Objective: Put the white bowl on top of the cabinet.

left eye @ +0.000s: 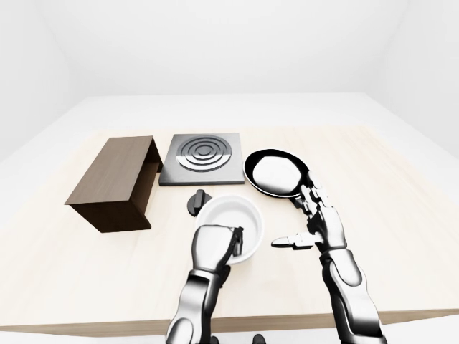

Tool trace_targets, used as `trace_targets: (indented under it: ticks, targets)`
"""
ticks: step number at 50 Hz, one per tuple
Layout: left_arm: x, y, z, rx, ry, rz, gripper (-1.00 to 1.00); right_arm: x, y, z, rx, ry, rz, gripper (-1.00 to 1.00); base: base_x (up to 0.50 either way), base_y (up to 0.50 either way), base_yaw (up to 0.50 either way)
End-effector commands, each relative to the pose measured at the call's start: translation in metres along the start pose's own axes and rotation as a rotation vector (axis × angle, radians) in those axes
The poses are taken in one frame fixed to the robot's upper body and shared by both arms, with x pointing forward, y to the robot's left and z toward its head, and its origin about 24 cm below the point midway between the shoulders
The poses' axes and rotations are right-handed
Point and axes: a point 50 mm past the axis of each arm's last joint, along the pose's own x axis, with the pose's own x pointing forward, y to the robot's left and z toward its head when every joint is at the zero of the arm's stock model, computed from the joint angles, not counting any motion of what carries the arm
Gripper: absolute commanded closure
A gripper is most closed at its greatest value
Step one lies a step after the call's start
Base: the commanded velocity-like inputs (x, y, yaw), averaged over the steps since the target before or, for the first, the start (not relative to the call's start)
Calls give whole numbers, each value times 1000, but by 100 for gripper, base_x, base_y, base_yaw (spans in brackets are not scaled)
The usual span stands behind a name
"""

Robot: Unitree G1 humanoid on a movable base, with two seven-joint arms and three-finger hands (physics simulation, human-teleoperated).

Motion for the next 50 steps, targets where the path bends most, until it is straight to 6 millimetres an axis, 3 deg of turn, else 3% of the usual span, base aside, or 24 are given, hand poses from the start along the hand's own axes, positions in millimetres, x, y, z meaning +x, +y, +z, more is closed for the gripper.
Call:
trace_targets:
  ticks: [1, 15, 32, 39, 50]
  targets:
    - [-11, 44, 20, 23, -76, 134, 100, 1, 0, 1, 0, -4, 1, -100, 0, 0, 0]
    - [-20, 65, 32, 55, -117, 177, 100, -1, 0, 2, 1, -8, 0, -100, 0, 0, 0]
    - [-7, 94, 25, 148, -51, 207, 100, -1, 0, 1, 1, -6, 2, -100, 0, 0, 0]
    - [14, 125, 14, 229, 45, 238, 100, -3, 1, 1, -2, -3, 6, -100, 0, 0, 0]
    - [32, 168, 7, 298, 138, 276, 100, -4, 2, 2, -3, -5, 7, -100, 0, 0, 0]
